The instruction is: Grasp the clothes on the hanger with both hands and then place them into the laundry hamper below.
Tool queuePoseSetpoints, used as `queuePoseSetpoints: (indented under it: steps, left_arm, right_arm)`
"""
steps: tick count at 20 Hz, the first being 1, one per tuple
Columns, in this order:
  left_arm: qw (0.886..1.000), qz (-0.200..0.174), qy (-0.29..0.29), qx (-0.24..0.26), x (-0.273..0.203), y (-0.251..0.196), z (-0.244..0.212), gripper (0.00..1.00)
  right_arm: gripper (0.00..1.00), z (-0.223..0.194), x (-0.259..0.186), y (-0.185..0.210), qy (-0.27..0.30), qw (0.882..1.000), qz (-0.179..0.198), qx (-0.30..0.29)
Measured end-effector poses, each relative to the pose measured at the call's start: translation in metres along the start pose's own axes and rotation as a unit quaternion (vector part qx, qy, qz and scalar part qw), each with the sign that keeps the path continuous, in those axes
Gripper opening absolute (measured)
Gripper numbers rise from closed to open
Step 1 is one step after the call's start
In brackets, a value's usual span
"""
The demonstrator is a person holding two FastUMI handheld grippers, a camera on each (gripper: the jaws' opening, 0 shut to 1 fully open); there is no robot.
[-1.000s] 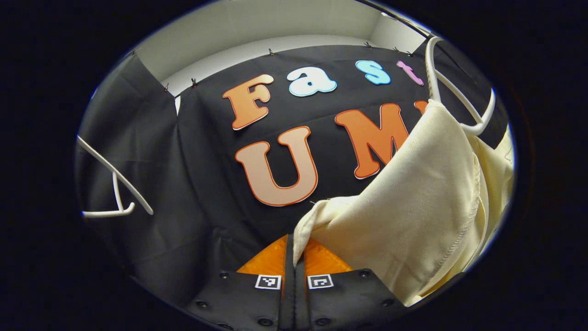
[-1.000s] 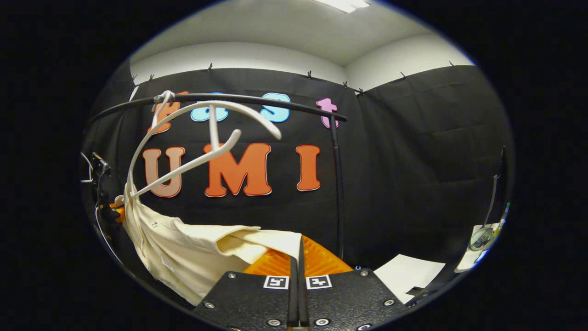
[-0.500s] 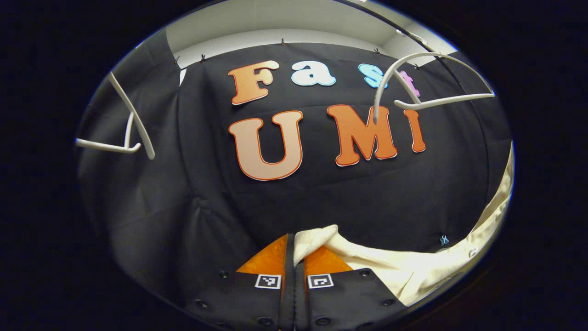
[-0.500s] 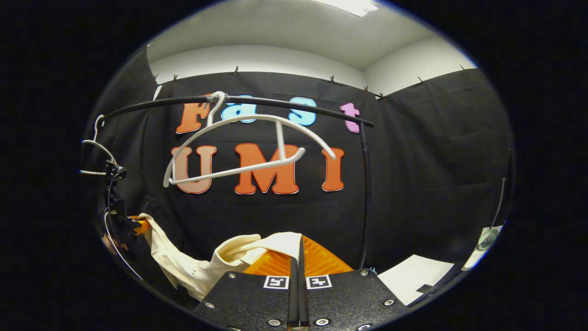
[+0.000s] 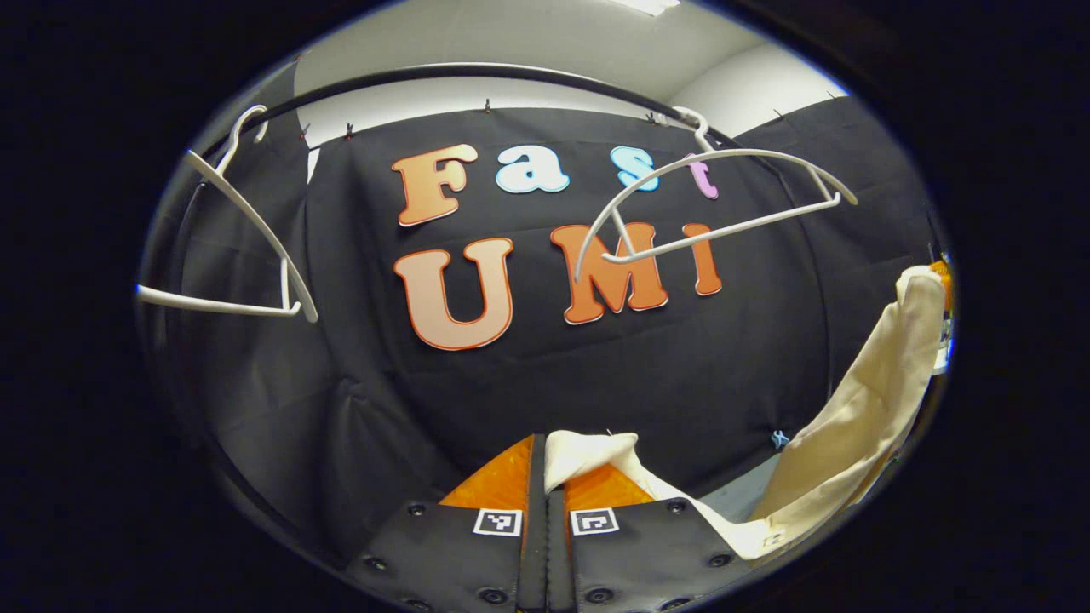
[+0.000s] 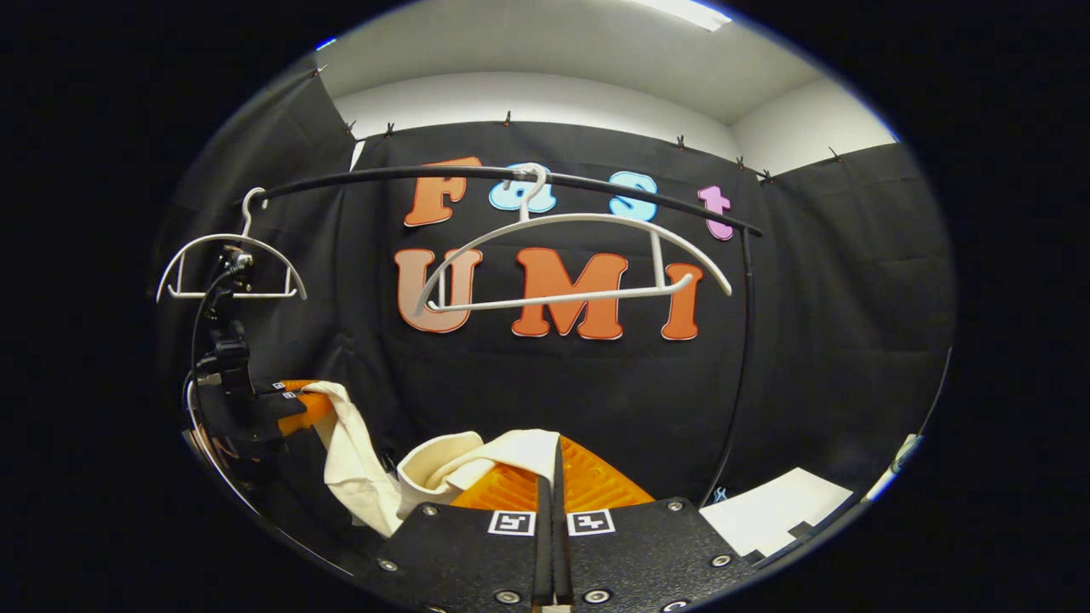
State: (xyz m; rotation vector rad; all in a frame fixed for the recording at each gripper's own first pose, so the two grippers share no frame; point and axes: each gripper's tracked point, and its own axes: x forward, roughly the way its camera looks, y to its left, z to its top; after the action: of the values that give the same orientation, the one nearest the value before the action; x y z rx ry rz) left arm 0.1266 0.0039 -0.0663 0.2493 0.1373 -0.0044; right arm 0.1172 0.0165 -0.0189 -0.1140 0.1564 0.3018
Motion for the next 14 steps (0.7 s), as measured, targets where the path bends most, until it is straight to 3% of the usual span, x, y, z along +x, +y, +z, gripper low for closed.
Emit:
queuePoseSetpoints:
  steps: [8,14]
  left_arm:
    - [0.996,-0.045,0.037,-0.062,-0.064,-0.036,-0.014,0.07]
    - [0.982,-0.082,0.101,-0.134,-0.12,-0.06,-0.057,0.07]
  right_arm:
    - [0.0,-0.048,-0.021,0.06,0.052,0.997,0.043,0.041]
    - [0.0,-0.068,-0.034,0.087,0.078,0.994,0.076,0.03]
